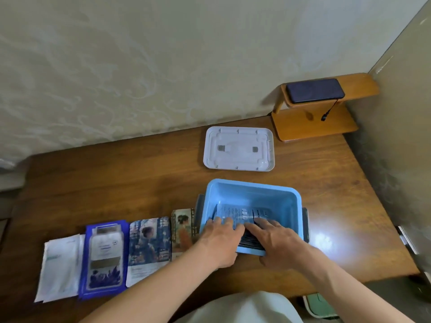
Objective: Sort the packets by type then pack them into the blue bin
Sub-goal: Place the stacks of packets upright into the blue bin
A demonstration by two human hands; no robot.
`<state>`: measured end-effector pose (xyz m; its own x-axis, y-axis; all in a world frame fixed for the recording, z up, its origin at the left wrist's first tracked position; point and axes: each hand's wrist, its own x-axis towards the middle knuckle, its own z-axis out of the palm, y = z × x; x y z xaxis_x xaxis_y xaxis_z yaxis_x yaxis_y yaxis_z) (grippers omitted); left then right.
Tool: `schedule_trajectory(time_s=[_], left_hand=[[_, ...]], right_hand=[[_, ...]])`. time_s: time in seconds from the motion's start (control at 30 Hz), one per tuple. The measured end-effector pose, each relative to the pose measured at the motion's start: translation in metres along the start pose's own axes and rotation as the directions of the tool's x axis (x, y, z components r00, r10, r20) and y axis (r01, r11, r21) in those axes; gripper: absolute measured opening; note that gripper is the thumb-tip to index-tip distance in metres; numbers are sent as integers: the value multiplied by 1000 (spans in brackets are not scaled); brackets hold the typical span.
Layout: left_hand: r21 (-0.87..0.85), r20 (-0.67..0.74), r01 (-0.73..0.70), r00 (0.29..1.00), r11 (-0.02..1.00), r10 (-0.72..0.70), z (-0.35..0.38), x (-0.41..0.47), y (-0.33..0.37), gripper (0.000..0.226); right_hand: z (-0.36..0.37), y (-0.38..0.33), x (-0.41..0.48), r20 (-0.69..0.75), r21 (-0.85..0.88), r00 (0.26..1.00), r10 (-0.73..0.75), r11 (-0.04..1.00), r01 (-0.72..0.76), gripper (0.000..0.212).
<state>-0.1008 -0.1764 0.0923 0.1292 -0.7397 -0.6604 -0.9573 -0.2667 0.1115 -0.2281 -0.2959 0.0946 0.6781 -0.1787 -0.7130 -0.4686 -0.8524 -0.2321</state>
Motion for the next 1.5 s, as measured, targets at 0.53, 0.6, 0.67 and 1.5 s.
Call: schedule_trajectory(time_s=[0.53, 0.6, 0.67, 1.5], left_hand=[[-20, 185, -99, 978, 995, 101, -18, 15, -24, 129], [-21, 191, -108, 975, 994, 110, -19, 16, -24, 134], [-15, 196, -124, 973, 992, 124, -21, 17, -25, 137], [-881, -358, -121, 802, 457, -478, 31, -64, -149, 27]], right_hand=[[-25, -17, 30, 276, 11, 956, 104, 994, -112, 149], [-22, -13, 33, 279, 21, 954, 107, 993, -118, 151], [-22, -12, 33, 274, 24, 956, 105, 993, -116, 150], [-18, -152, 32, -779, 188, 622, -84, 915, 358, 9]])
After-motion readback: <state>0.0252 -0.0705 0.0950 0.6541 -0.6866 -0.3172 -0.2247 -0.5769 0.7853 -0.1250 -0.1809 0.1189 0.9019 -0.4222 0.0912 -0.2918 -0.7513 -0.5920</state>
